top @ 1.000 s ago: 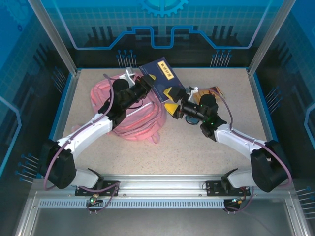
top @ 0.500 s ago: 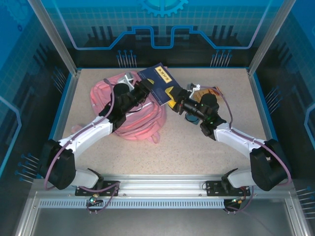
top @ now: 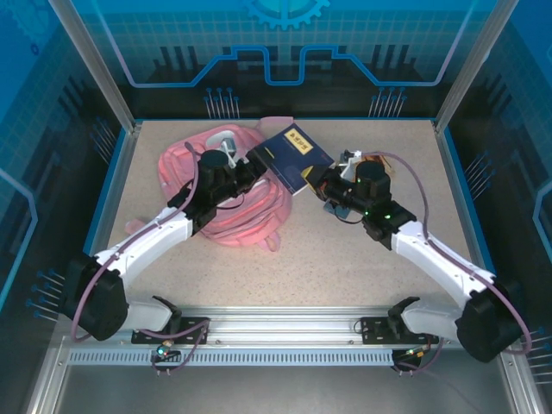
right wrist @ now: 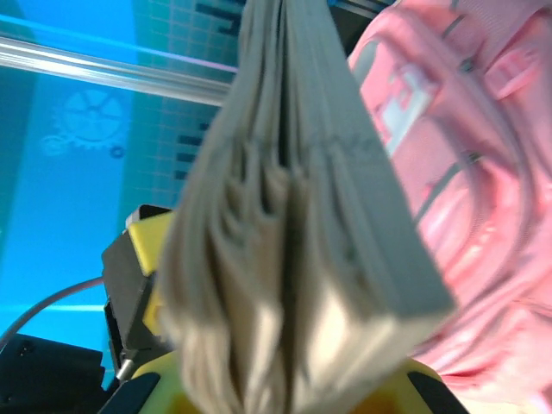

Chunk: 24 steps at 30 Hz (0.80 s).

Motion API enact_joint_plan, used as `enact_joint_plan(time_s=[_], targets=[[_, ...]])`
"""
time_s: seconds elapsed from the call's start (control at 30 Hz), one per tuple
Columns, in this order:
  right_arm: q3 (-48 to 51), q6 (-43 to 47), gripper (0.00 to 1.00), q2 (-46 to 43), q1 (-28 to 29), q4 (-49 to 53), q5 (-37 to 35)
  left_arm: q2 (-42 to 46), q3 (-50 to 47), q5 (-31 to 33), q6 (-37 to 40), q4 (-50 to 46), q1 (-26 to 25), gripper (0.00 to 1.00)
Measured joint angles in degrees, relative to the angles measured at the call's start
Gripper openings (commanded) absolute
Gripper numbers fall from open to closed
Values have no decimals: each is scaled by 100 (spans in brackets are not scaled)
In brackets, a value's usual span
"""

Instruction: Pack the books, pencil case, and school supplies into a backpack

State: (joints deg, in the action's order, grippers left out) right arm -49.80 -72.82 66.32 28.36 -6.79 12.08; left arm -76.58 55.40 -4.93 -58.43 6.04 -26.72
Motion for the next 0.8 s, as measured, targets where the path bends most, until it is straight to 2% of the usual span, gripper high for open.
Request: enact_joint_plan(time_s=[0.2, 0.4, 0.53, 0.63, 0.8], targets=[[-380, 1080, 0, -509, -199, 1567, -529, -2, 372, 129, 1884, -1963, 0, 99], [-433, 1718, 0, -623, -330, 2621, -737, -446, 1051, 623, 3648, -3536, 0, 99], [-433, 1912, 1, -662, -378, 3077, -734, -903, 1373, 911, 4328, -4144, 0, 99], [-433, 1956, 1, -671, -433, 3272, -706, -1217, 1532, 1119, 4712, -4428, 0, 93], [-433, 1998, 2, -678, -463, 3401, -577, -1849, 1891, 1379, 5224, -4682, 0, 78]])
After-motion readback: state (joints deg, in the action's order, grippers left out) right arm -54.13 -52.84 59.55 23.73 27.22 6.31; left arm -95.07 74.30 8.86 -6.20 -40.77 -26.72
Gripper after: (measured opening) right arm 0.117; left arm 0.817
